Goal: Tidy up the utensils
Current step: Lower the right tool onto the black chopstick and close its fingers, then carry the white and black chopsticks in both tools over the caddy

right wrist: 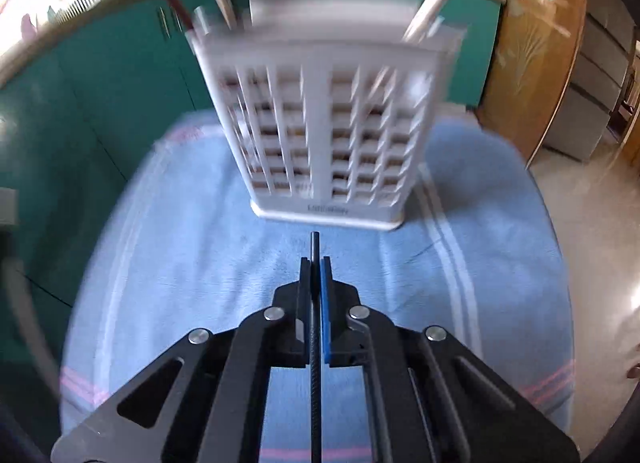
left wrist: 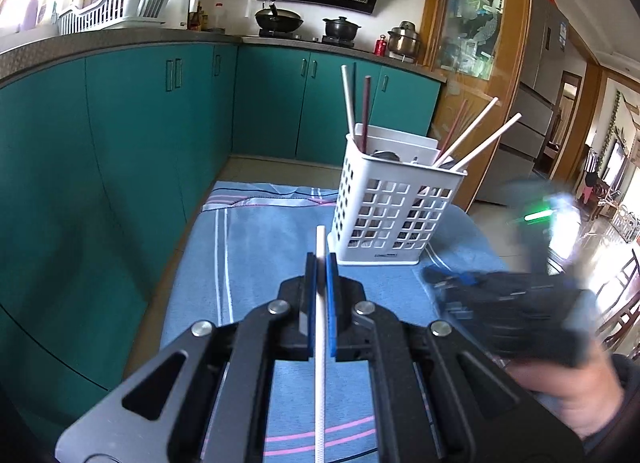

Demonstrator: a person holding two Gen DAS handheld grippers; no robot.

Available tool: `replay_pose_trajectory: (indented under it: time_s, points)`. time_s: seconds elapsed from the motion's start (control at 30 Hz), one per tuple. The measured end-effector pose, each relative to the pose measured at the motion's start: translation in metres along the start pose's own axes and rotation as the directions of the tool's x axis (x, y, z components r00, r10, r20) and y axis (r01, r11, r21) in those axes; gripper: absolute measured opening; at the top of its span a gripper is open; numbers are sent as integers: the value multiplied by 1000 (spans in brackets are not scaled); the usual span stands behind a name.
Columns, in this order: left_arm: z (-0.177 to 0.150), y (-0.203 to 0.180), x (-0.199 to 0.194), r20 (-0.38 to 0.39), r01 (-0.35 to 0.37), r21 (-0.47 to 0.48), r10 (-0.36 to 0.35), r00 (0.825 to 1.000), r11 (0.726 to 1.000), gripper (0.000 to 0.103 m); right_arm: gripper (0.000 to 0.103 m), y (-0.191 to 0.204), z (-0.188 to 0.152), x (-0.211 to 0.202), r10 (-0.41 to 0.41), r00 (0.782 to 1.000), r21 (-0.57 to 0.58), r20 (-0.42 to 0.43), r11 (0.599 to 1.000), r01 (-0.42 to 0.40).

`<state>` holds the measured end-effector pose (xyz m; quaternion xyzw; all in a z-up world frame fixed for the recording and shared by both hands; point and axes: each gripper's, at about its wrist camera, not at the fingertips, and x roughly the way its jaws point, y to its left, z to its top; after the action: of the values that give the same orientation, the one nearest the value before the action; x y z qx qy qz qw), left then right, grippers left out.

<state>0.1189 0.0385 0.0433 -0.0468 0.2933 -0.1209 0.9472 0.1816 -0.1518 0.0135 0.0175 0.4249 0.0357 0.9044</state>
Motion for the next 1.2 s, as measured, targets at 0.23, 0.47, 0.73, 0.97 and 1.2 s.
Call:
replay_pose_trajectory:
  time_s: [0.23,0.47,0.73,0.97,1.2]
  points:
    - [4,-16,-10,16,26,24,-26,1000,999,4,5,-26,-18,-118,77,977,29,200,996,-84]
    - [15,-44,-42,67,38,58,-41,997,998,4,5,-30,-26,-171,102,946,18,307,993,-113]
    - [62,-70,-54,70,61,86,-67,995,994,4,5,-39,3,-197,134,927,2,350,990,-143]
    - [172,-95,-73,189,54,123,-77,979,991,4,5,-29,99,-238,131,876,-60,464,991,-117]
    - [260,-105,-52,275,20,110,-50,960,994,4,5,-29,186,-232,89,840,-46,535,996,-76]
